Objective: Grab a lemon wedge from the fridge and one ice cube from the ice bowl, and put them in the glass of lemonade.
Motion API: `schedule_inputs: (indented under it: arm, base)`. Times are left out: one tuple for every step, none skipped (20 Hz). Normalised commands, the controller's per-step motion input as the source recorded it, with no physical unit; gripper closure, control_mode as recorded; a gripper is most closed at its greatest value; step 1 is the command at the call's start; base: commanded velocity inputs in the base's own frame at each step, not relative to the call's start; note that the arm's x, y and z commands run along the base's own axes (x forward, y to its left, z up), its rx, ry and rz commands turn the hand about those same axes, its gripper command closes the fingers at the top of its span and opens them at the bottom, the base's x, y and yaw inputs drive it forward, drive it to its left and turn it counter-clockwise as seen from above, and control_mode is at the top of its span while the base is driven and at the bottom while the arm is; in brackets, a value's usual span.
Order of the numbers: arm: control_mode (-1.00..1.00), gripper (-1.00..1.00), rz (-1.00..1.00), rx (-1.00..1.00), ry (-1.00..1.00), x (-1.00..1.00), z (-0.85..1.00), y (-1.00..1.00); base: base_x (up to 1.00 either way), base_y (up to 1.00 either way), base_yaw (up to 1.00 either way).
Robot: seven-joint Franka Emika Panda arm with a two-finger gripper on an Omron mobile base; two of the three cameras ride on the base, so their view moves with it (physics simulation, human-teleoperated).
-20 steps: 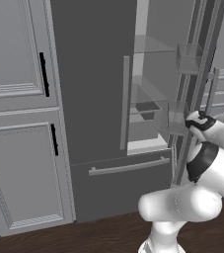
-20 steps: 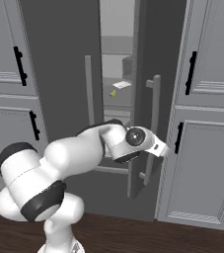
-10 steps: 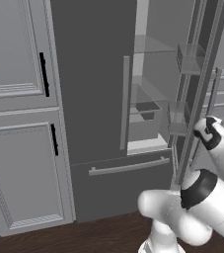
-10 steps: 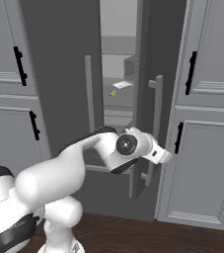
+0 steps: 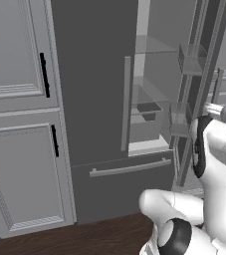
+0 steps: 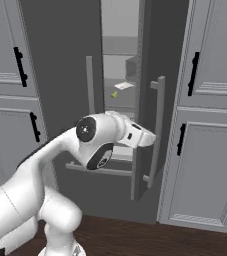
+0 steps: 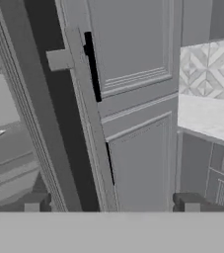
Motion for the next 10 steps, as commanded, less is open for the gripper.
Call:
schedule_inputs:
  arm:
    - [-1.00, -1.00, -0.19, -0.43, 0.00, 0.00, 0.78, 1.00]
    - [-1.00, -1.00, -0.25, -0.42, 0.05, 0.16, 0.56, 1.00]
    - [-1.00, -1.00, -0.26, -0.42, 0.07, 0.29, 0.42, 1.00]
    - [-1.00, -1.00, -0.26, -0.42, 0.09, 0.38, 0.27, 1.00]
    - [-1.00, -1.00, -0.25, -0.41, 0.11, 0.44, 0.20, 1.00]
    - [-1.00, -1.00, -0.24, -0.39, 0.16, 0.49, 0.18, 1.00]
    - [-1.00, -1.00, -0.24, -0.33, 0.19, 0.54, 0.06, 1.00]
    - [-1.00, -1.00, -0.18, -0.17, 0.24, 0.92, 0.00, 0.61]
    - [-1.00, -1.00, -0.19, -0.03, 0.18, 1.00, -0.15, 0.39]
    - [-1.00, -1.00, -0.23, -0.03, 0.10, 1.00, -0.17, 0.50]
  base:
    - [0.00, 0.00, 0.00]
    - [0.00, 0.00, 0.00]
    - [0.00, 0.00, 0.00]
    - [0.00, 0.00, 0.00]
    - [0.00, 0.00, 0.00]
    - [0.00, 0.00, 0.00]
    - [0.00, 0.00, 0.00]
    - [0.00, 0.00, 0.00]
    - [0.00, 0.00, 0.00]
    - [0.00, 0.00, 0.00]
